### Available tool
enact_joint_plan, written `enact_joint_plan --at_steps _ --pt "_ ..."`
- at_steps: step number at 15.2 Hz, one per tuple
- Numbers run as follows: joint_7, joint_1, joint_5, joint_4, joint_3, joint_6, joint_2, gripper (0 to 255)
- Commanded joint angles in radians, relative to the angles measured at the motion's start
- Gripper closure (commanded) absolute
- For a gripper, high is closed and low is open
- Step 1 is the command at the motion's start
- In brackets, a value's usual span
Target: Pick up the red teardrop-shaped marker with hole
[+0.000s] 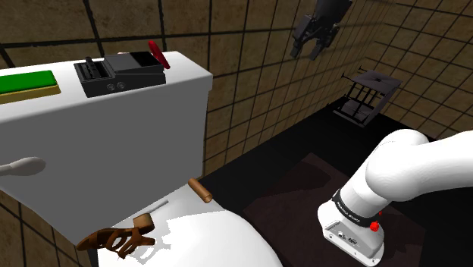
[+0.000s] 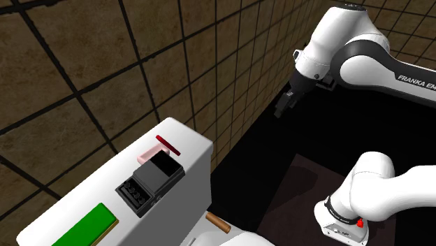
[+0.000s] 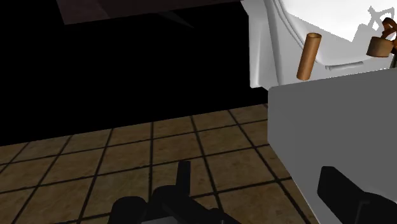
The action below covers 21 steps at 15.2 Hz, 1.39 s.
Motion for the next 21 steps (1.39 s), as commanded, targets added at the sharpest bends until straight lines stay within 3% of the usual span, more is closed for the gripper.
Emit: enact_joint_plan --at_steps 1,12,21 --pt "0.0 0.0 0.0 0.0 0.0 0.0 0.0 0" --pt "0.187 0.032 -0.069 0.208 0.239 0.158 0.268 0" --pt "0.381 0.03 -0.266 0.481 0.437 0.188 0.551 0"
